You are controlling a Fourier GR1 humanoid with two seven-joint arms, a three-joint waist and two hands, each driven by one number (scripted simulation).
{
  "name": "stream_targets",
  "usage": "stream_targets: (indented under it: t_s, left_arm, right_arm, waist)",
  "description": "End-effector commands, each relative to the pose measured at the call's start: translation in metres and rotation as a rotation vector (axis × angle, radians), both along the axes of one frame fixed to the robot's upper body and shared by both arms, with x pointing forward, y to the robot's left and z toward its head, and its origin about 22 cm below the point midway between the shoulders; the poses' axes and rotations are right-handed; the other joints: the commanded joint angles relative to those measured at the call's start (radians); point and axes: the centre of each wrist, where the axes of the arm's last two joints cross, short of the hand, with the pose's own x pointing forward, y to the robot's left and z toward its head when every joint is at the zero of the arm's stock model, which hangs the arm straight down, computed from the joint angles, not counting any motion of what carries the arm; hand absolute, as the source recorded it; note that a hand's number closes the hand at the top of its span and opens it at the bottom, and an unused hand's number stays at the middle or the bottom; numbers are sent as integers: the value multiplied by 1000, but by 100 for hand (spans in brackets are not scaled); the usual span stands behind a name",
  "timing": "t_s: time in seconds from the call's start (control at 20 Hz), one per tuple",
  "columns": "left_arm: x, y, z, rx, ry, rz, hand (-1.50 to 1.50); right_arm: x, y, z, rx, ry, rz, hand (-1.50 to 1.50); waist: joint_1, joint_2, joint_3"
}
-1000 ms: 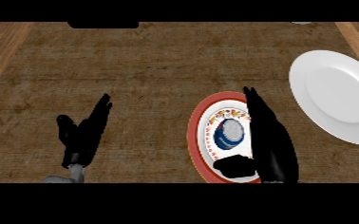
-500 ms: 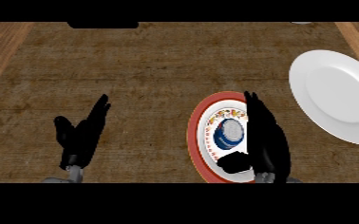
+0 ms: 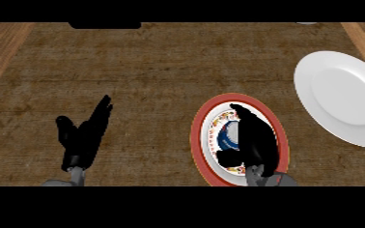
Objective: Pick the can from the plate and place it in the plate
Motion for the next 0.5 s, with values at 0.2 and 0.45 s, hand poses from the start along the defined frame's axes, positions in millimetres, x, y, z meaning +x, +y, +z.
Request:
stream_targets:
  t_s: [0.2,0.45]
  left_arm:
    - [-7,-9,-6,-6,57,17,0]
    - [-5,-9,-12,-7,69,-15,0]
  right_arm:
    - [3,3,-14,-108,18,41,150]
    - [3,1,-14,-156,-32,36,150]
  waist:
    - [-2,4,-6]
    - [-3,5,-6]
